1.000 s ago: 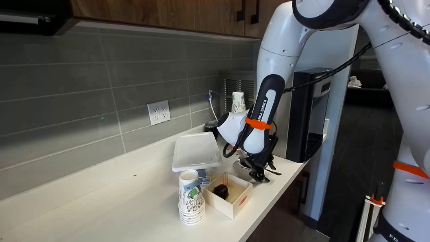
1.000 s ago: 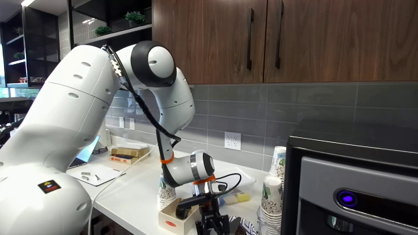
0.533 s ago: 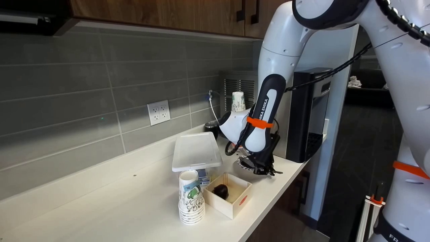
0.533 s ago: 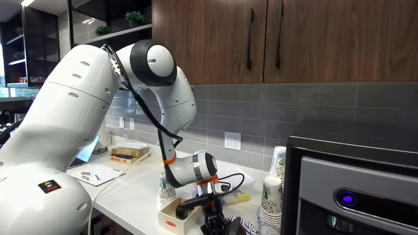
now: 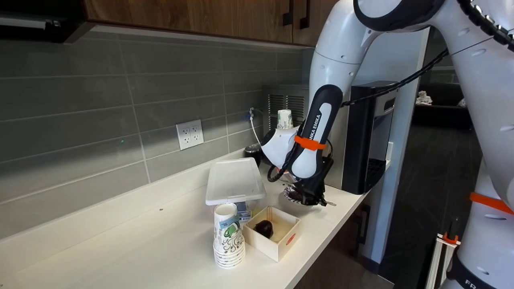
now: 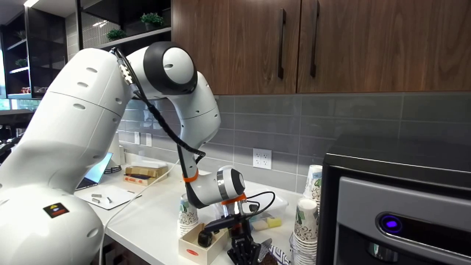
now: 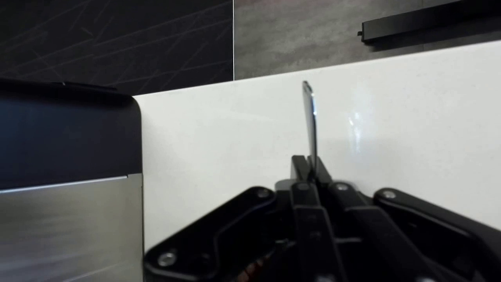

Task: Stir the contents of the paper plate with a spoon

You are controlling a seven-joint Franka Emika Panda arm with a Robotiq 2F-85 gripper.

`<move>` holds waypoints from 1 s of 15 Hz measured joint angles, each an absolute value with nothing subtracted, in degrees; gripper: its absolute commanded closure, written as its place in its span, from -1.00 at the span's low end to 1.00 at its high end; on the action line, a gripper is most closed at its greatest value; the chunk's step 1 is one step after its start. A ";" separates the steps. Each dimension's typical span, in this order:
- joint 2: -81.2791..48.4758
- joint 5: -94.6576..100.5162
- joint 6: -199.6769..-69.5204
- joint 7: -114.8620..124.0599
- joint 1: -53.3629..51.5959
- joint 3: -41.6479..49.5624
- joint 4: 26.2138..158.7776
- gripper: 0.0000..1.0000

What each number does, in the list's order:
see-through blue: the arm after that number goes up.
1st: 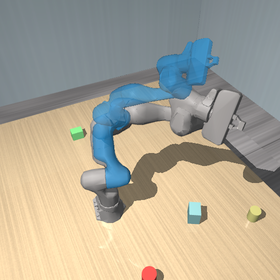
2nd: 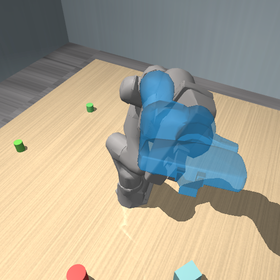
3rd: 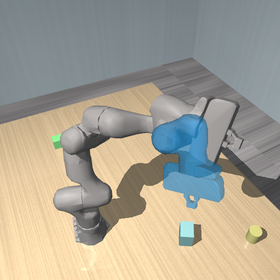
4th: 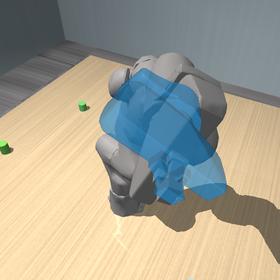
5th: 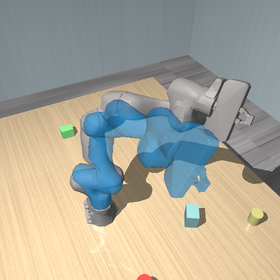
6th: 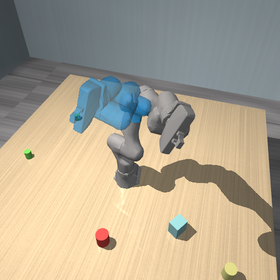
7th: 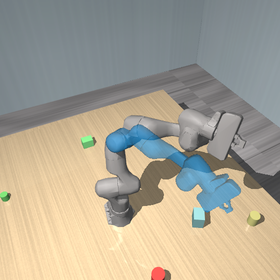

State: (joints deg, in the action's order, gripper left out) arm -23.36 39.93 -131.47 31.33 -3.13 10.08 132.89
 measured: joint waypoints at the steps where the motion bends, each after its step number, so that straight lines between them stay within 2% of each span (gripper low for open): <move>1: -22.67 39.49 -131.29 31.18 -3.13 9.78 132.90 0.98; 9: -10.83 24.50 -123.04 19.74 -2.25 6.16 133.96 0.98; 15: -6.82 8.09 -113.92 4.96 2.84 6.27 133.18 0.98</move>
